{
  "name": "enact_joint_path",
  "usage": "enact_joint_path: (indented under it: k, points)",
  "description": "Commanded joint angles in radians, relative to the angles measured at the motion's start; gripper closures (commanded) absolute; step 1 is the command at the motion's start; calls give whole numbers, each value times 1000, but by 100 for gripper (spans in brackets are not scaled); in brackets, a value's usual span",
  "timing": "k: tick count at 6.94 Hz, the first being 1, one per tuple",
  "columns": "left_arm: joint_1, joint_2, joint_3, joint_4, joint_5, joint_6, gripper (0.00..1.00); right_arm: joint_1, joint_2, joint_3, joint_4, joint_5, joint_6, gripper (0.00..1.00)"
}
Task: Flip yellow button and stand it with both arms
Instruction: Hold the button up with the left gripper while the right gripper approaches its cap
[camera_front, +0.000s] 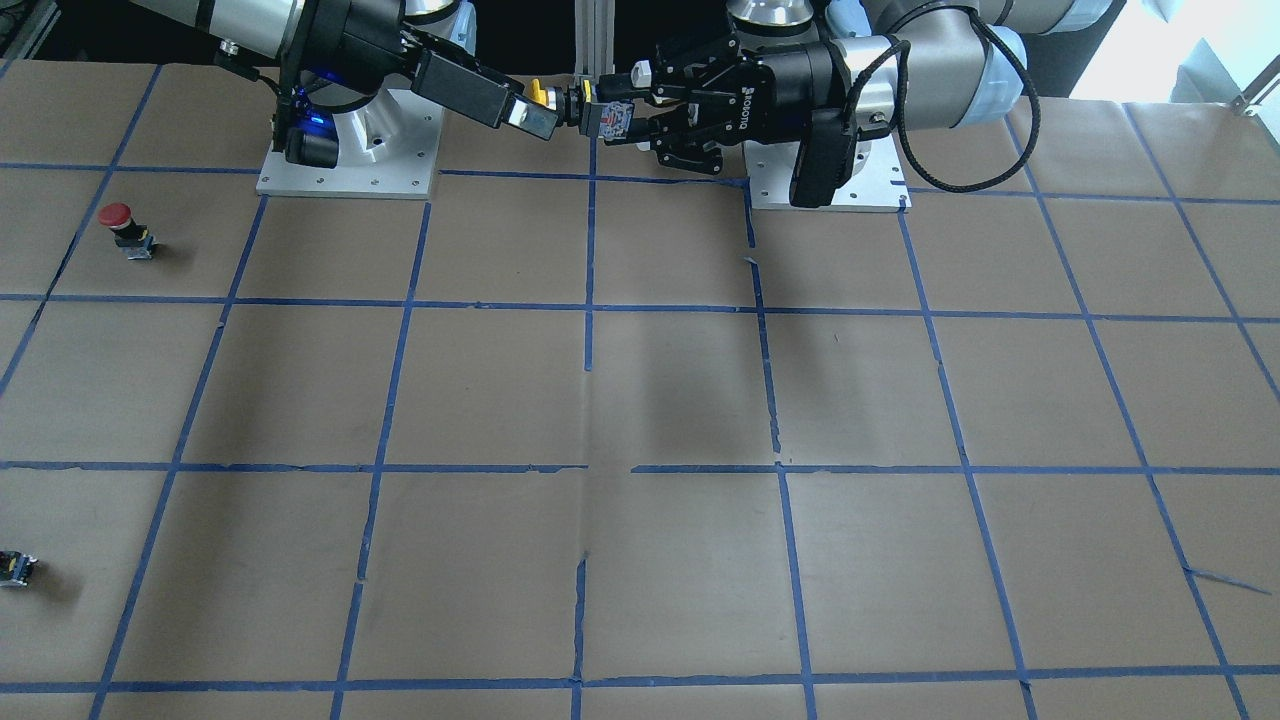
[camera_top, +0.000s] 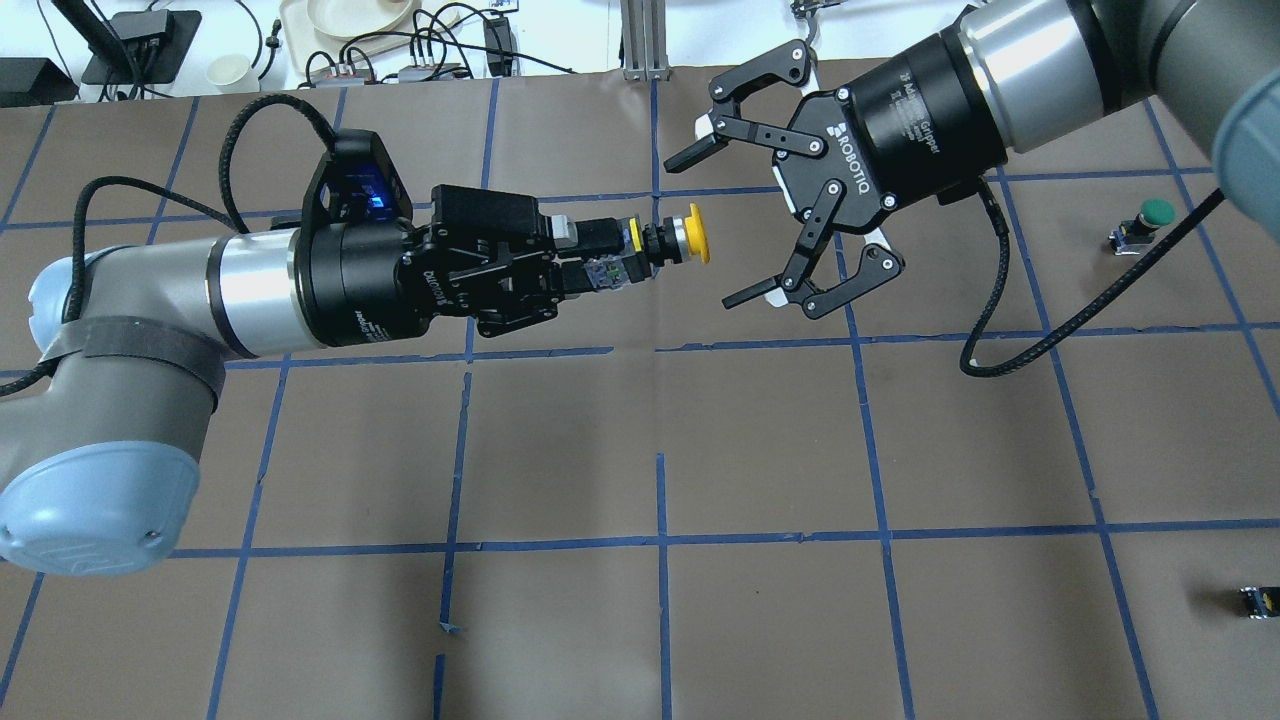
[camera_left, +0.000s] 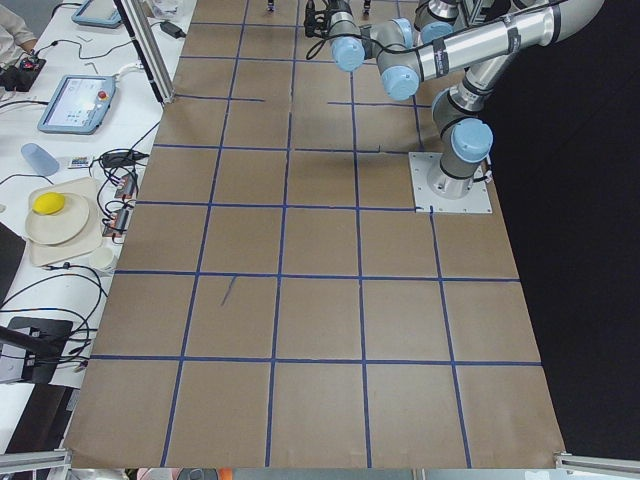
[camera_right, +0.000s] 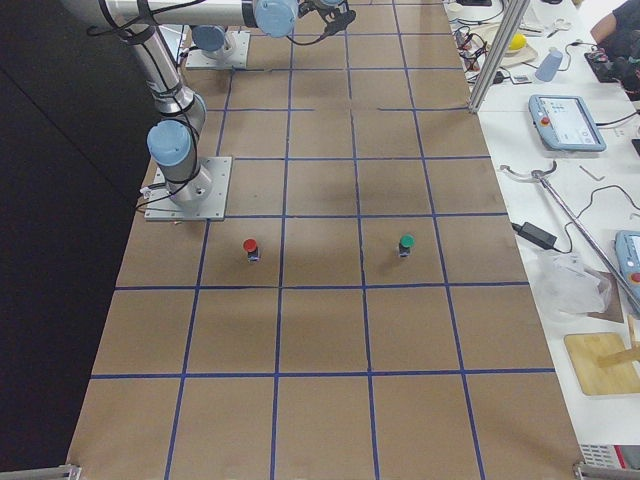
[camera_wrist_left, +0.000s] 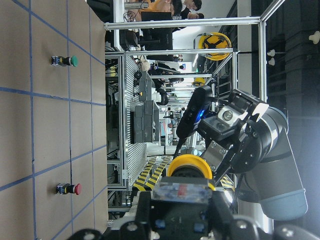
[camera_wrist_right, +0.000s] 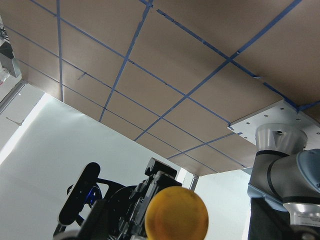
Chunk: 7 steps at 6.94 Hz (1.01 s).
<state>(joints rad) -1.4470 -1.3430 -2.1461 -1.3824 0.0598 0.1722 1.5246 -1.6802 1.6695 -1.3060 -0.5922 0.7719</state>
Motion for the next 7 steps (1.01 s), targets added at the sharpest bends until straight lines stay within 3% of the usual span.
enact_joint_path:
  k: [1,4,7]
  points:
    - [-1,2,0,0,0,0,98,2,-3,1,45,0,12,2]
    - [-1,5,2,-1,0,0,98,0,-10,-5,65,-1,39,7]
    - [-1,13,0,-1,0,0,98,-1,-21,-4,65,0,44,19]
